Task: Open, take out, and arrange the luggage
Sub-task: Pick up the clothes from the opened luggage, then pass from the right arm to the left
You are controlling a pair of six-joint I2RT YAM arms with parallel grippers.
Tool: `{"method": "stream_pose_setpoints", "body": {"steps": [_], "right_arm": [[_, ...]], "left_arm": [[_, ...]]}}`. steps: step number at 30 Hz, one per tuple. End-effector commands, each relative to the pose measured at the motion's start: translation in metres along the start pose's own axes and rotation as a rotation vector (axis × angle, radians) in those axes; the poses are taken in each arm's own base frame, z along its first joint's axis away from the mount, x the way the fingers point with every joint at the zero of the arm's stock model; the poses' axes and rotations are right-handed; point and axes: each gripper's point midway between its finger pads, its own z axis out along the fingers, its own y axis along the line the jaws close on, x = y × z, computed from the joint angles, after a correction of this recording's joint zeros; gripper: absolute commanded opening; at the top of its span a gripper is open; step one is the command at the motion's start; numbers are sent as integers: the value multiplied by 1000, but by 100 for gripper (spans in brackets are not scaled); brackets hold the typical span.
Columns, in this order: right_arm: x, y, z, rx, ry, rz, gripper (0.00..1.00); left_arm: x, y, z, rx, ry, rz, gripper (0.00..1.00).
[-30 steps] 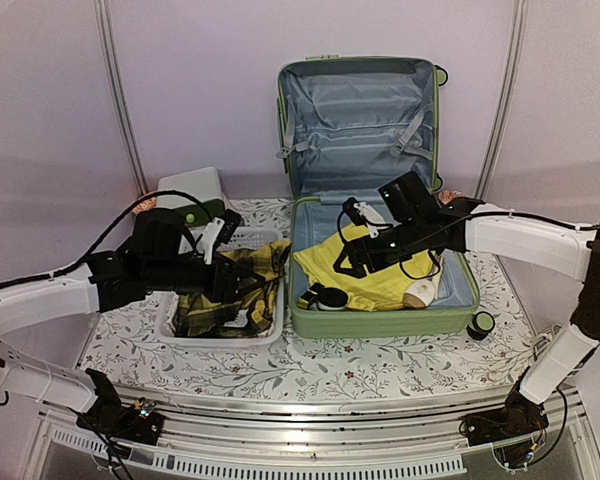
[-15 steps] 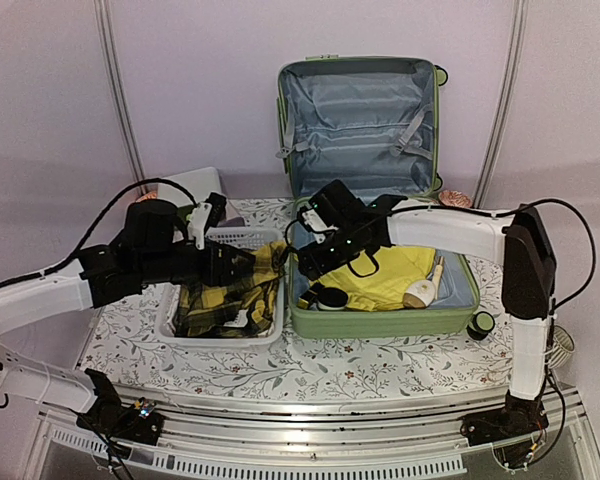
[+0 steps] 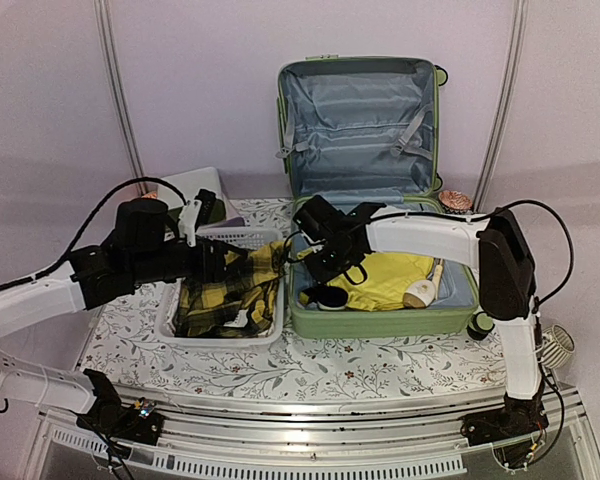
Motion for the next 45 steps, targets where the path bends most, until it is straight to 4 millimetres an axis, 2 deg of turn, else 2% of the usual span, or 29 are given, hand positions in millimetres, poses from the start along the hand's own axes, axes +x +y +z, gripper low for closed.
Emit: {"method": "stream_pose_setpoints", "body": {"steps": [1, 4, 9, 13, 19, 24, 28, 33, 37, 42, 45], "right_arm": [[-13, -49, -15, 85, -54, 77, 10], [-30, -69, -39, 35, -138, 143, 4], [-50, -88, -81, -139, -276, 216, 3], [-52, -96, -99, -224, -315, 240, 3], [-50, -100, -111, -250, -331, 238, 3], [-58, -87, -126, -348, -361, 218, 3], [-67, -68, -139, -462, -370, 216, 3], [-81, -52, -155, -489, -395, 202, 3], [-85, -51, -153, -493, -384, 225, 3], [-89, -48, -152, -507, -381, 249, 3], [-89, -45, -151, -520, -380, 253, 3]], "left_arm": [[7, 11, -6, -38, 6, -16, 61], [9, 13, -8, -40, 5, -24, 61], [12, 13, -8, -34, 8, -27, 61], [15, 8, 1, 0, 25, -29, 61], [10, -9, 23, 94, 44, -40, 62], [0, -23, 41, 165, 34, -71, 63], [-10, -36, 49, 246, -4, -113, 69], [-14, -60, 68, 332, -58, -150, 82], [-7, -85, 95, 323, -107, -186, 97], [2, -129, 129, 316, -121, -203, 98], [12, -140, 146, 291, -97, -232, 98]]}}
